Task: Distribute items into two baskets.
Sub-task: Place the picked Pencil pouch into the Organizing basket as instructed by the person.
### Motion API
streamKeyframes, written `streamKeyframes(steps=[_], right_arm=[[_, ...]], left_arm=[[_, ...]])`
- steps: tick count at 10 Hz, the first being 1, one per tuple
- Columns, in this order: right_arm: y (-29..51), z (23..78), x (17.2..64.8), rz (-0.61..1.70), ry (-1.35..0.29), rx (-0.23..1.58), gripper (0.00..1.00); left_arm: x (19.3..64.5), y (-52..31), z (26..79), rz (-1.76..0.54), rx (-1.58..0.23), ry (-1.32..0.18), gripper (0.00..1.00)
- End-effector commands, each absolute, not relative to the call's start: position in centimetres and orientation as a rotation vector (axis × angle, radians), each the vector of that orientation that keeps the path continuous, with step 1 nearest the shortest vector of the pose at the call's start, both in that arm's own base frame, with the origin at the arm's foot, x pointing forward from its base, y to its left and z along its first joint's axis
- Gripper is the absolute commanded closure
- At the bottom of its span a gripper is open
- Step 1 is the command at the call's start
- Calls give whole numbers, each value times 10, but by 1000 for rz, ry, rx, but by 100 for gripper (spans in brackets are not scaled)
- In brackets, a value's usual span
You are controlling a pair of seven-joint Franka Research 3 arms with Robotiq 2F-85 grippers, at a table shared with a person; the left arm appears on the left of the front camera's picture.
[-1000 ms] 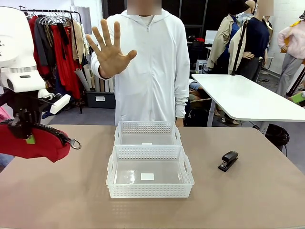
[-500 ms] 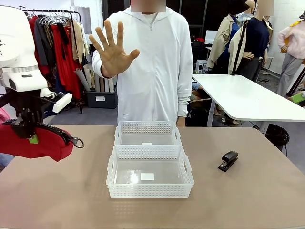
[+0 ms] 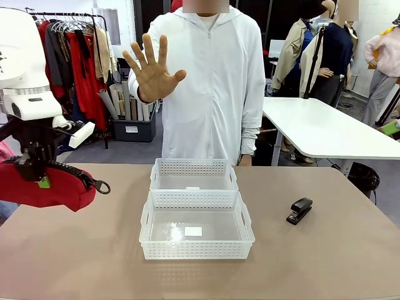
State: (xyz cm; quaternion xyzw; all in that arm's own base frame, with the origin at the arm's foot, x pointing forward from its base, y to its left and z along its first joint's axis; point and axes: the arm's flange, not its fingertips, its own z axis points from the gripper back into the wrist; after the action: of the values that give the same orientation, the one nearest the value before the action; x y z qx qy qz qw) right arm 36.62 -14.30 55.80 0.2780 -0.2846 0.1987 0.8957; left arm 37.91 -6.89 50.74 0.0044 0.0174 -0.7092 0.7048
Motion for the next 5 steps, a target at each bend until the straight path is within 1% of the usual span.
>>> streamKeyframes(steps=[1,5], right_arm=[[-142,560,366,417,-595,579,0],[-142,560,366,417,-595,579,0]], left_arm=[[379,-67,507,-1584,16,46,100],[379,-67,507,-1584,16,46,100]])
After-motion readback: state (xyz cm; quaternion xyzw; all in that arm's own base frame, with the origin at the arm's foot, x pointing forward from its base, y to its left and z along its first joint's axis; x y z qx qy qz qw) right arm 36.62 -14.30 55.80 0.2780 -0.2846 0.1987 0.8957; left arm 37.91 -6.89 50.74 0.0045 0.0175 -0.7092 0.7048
